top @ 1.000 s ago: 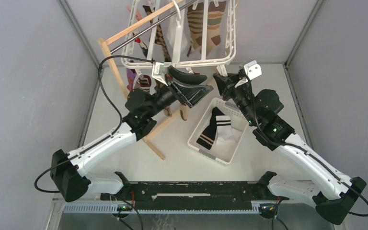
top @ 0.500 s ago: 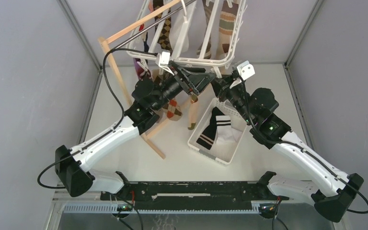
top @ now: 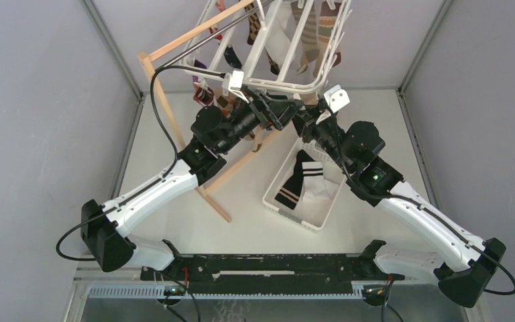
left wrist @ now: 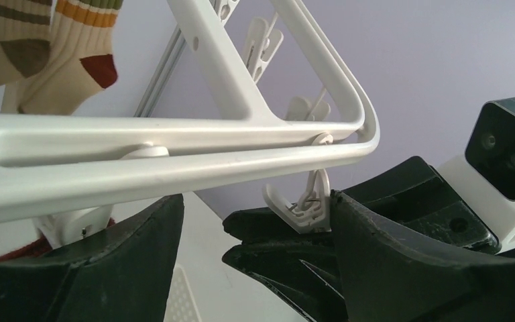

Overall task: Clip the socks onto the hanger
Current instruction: Open the clamp at the hanger.

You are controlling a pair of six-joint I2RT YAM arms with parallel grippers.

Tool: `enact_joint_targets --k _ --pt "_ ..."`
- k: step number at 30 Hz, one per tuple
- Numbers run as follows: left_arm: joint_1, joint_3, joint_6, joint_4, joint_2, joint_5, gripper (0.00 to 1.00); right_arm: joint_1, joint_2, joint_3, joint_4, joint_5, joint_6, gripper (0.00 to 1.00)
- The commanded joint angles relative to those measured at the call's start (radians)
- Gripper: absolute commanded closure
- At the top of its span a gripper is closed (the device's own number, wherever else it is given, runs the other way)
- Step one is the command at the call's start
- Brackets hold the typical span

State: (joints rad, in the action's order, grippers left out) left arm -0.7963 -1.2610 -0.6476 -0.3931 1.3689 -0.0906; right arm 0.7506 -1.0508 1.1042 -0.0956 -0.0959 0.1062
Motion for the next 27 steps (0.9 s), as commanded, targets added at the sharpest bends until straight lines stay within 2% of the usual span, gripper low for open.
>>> enact_joint_targets --k 1,16,27 --pt "0.004 -0.058 0.016 -0.031 -0.008 0.027 0.20 0.023 0.001 0.048 -0.020 0.028 0.027 1.00" --pt "0.004 -0.009 -0.077 -0.178 -0.012 0.021 0.23 0.030 -0.004 0.048 -0.002 0.022 0.042 1.00" --pt "0.001 0.007 -0.096 -0.203 -0.004 0.042 0.34 0.032 -0.007 0.048 -0.003 0.021 0.043 1.00"
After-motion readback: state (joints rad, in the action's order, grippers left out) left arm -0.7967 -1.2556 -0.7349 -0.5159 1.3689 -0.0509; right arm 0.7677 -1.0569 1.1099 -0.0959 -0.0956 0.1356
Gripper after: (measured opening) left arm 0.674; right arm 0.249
